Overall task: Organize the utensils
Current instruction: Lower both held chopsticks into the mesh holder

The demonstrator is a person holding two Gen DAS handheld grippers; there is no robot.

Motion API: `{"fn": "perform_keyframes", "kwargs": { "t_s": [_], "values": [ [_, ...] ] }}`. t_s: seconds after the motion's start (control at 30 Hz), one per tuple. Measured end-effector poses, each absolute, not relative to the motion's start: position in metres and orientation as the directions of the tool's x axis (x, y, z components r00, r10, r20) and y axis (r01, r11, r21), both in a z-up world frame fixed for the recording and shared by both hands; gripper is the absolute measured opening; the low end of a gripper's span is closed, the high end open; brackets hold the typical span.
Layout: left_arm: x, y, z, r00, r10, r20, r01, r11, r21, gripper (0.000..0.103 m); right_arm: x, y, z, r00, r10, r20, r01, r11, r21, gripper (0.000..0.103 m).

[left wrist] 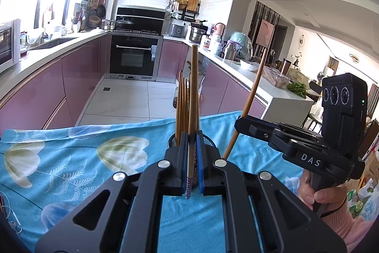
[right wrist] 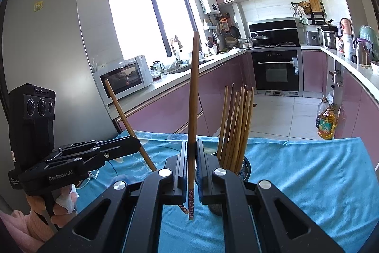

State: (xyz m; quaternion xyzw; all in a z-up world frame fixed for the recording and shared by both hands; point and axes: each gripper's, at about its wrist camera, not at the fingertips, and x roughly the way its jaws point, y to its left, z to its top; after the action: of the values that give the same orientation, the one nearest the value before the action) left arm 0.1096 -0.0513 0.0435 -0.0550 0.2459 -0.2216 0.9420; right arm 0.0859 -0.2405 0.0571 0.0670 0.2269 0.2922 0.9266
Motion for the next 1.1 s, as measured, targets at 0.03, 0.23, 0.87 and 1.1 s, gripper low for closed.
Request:
{"fn": "perform_keyframes", "kwargs": {
  "t_s": [0.03, 0.23, 0.87, 1.1],
  "values": [
    [0.109, -0.051, 0.045, 0.782, -0.445, -0.436, 0.392, 0.895, -0.212, 0.007, 0.087, -0.241, 0.058, 0.726, 0.574, -0.379, -0.511, 0.819, 0.260, 0.006],
    [0.109, -0.049, 0.049, 0.791, -0.446, -0.419, 0.393, 0.895, -0.211, 0.007, 0.090, -0.243, 0.060, 0.727, 0.577, -0.372, -0.512, 0.817, 0.266, 0.006],
    [0.108, -0.055, 0.057, 0.811, -0.437, -0.390, 0.397, 0.900, -0.183, 0.007, 0.097, -0.243, 0.070, 0.740, 0.570, -0.357, -0.511, 0.822, 0.252, 0.006],
    [0.108, -0.055, 0.061, 0.813, -0.436, -0.385, 0.397, 0.900, -0.180, 0.007, 0.100, -0.243, 0.073, 0.747, 0.566, -0.350, -0.508, 0.824, 0.250, 0.006]
  ]
}}
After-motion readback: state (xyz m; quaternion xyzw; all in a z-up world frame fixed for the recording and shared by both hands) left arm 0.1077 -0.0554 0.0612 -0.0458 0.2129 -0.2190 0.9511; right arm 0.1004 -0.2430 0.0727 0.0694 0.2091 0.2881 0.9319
